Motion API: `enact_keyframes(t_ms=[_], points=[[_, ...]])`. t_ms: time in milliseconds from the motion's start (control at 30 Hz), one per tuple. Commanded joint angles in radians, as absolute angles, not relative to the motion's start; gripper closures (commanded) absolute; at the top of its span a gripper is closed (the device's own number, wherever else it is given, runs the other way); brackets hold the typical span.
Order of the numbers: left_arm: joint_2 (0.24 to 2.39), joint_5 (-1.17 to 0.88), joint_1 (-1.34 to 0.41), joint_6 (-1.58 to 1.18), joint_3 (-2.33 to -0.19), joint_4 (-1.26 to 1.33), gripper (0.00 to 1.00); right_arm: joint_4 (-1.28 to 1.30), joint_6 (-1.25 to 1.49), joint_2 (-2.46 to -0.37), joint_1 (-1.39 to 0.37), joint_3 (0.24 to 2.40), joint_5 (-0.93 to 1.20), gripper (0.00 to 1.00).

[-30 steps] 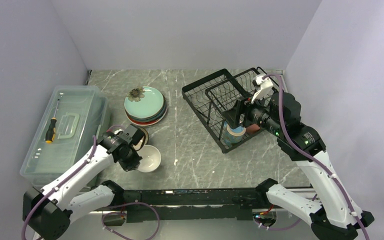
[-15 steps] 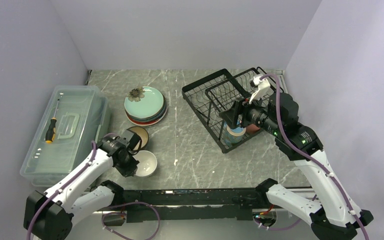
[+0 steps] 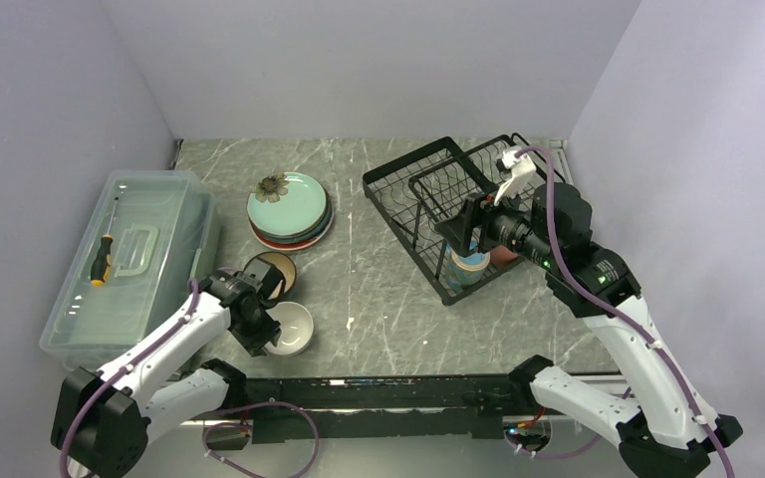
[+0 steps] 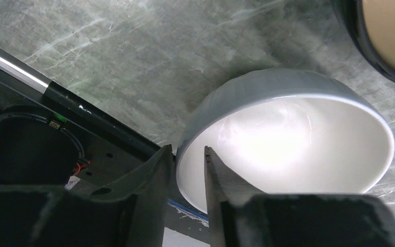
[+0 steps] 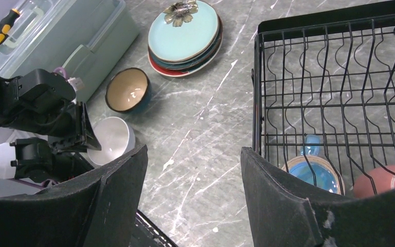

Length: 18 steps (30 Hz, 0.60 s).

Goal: Load the mixed dishes into the dish rack
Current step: Move the plate to the center of the board.

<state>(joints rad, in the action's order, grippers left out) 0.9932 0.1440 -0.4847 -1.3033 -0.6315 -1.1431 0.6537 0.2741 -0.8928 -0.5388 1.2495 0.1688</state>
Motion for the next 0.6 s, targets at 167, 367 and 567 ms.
enact_keyframes(t_ms=[167, 367, 567], points=[[0.983, 0.164, -0.481, -1.29, -0.718, -1.231, 0.5, 0.599, 0.282, -0.894, -0.542, 1.252, 0.191, 0.31], [0.953, 0.14, -0.482, -1.237, -0.776, -1.275, 0.41, 0.597, 0.281, -0.895, -0.542, 1.254, 0.188, 0.31], [0.973, 0.144, -0.482, -1.165, -0.943, -1.318, 0.38, 0.585, 0.284, -0.9, -0.542, 1.249, 0.196, 0.31]])
